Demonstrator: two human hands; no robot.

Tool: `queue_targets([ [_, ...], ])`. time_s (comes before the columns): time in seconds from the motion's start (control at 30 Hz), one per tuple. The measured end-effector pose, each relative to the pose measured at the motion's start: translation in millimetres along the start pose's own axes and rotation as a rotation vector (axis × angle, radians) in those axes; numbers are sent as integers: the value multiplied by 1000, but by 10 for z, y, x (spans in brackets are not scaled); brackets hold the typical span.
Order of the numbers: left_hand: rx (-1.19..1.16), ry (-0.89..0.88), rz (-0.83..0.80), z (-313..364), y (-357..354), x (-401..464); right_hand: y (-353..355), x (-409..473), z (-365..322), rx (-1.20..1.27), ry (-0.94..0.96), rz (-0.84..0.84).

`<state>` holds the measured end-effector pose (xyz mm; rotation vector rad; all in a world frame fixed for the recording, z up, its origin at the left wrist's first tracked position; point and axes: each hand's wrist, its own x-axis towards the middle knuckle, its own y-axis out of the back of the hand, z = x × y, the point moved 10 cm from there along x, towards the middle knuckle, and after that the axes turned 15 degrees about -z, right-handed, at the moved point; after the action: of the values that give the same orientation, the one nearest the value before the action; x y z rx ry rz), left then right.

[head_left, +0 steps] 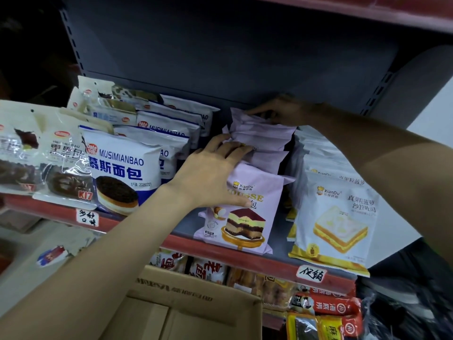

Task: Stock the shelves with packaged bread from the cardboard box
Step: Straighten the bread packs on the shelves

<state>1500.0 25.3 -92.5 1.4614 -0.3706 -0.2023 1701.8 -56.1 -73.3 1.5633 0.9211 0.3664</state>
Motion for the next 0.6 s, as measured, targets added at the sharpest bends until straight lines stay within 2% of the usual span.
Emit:
queue_targets([
  [0.13,-8,1,-41,11,-18,10,45,-136,136,-153,-57,-24],
  [0.4,9,16,-91,24,-24,13,8,-247,79,-218,-35,-70],
  [0.53,-18,5,-80,24,-29,35,268,-462,15,-163,24,154],
  [0.6,-22,-2,-72,19,-36,52,215,-552,-80,-95,36,187],
])
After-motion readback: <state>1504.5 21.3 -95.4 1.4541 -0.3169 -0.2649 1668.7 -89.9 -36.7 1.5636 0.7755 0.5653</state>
